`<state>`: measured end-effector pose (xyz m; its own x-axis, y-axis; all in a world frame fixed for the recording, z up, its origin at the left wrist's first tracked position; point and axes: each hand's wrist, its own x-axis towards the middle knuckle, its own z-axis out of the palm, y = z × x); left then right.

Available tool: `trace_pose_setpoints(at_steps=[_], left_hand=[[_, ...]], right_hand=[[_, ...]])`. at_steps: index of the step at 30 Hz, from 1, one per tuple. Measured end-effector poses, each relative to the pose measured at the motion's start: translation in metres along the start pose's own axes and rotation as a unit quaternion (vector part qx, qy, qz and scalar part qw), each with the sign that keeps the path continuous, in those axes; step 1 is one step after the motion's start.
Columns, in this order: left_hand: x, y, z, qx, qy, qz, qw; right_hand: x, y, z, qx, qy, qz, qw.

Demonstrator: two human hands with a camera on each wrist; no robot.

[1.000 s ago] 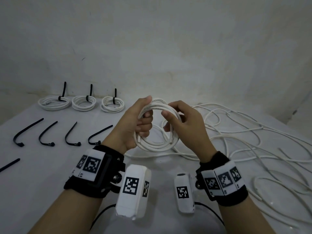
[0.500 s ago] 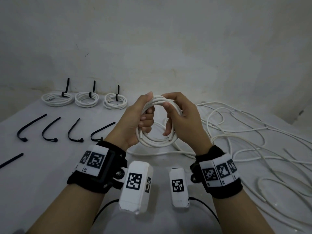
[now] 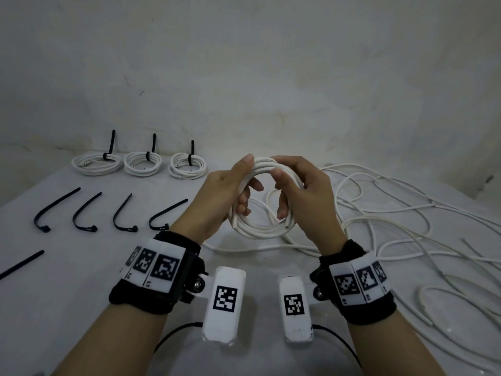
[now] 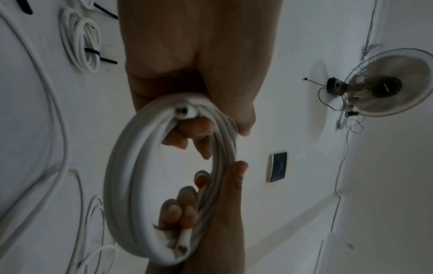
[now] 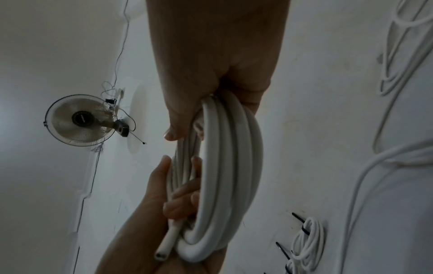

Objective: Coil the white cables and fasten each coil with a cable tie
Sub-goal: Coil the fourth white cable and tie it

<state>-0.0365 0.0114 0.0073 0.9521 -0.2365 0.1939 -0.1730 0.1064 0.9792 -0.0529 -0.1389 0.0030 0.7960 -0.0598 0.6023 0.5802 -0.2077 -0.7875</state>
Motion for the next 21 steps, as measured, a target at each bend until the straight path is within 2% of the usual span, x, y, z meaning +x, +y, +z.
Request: trace_pose_setpoints(at_steps=[3,7,12,15,18,21], left_hand=[[0.001,-0.001,0.002,-0.032,-0.013,0.007,0.999],[0.003,-0.003,0.001,-0.064,-0.001,-0.002,0.998],[-0.001,0.001,-0.003,-0.018,-0.021,-0.03,0.999],[-0.01,0.003,-0.011,0.052,-0.015,-0.044,0.998],[-0.022,0.006,-0.037,0.137,0.023,-0.076,0.987],[-0.041,0.012,-0.087,0.237,0.113,-0.098,0.96]], right_hand=[[-0.001,0.003,0.002,0.069,0.019,0.056,0.996],[-0.004,0.007,0.012,0.191,-0.011,0.155,0.969],[-0.006,0.012,0.018,0.216,0.028,0.191,0.957],[-0.009,0.014,0.023,0.22,0.036,0.212,0.952],[-0.014,0.013,0.03,0.245,0.021,0.235,0.941],[-0.019,0.012,0.035,0.276,0.005,0.249,0.928]])
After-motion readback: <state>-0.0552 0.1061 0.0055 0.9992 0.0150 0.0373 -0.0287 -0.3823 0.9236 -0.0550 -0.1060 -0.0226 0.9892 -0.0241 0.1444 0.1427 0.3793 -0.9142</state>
